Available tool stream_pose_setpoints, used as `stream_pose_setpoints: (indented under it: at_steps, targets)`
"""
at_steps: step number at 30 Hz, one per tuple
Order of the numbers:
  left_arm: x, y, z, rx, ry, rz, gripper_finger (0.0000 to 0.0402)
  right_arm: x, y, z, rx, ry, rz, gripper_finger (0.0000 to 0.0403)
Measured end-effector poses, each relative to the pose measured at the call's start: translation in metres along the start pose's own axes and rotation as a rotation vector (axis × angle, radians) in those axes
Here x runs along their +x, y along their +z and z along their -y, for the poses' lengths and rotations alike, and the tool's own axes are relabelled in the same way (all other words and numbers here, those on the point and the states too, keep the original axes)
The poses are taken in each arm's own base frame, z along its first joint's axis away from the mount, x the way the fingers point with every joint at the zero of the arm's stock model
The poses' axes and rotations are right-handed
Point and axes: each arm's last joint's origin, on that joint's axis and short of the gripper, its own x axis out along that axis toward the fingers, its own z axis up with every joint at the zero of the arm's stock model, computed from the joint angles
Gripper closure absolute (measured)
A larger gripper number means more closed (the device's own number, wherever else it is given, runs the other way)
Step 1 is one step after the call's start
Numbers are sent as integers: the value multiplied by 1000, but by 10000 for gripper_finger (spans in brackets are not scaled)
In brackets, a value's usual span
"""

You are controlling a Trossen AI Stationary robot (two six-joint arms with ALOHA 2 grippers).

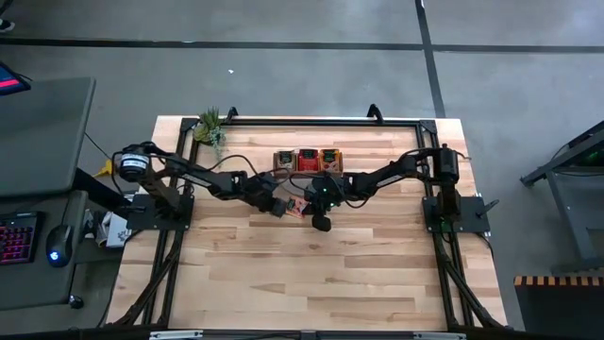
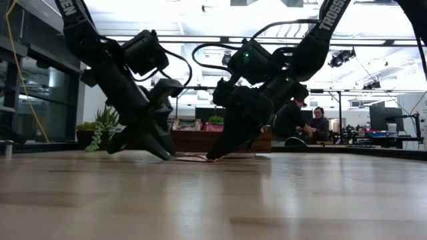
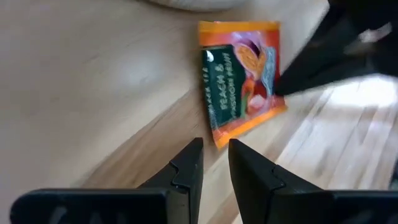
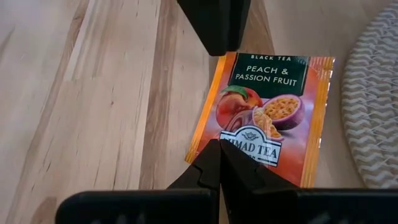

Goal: Pick & Place Tea
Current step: Put the orange tea bag in the right section of the wooden organizer

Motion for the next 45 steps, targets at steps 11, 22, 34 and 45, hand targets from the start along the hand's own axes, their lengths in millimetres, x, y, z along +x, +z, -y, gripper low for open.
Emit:
stream_pose_setpoints:
  at_steps: [11, 22, 34, 45]
  targets:
    - [2, 2, 1, -139, -9, 40, 279, 0, 0, 0, 1, 9, 7, 403]
    - [2, 3, 4, -140, -35, 39, 182, 0, 0, 0, -1, 18, 10, 403]
    - [10, 3, 1, -161, -45, 38, 181, 1, 6, -2, 6, 46, 70, 403]
    - [17, 4, 1, -180, -73, 27, 181, 1, 6, -2, 21, 48, 76, 403]
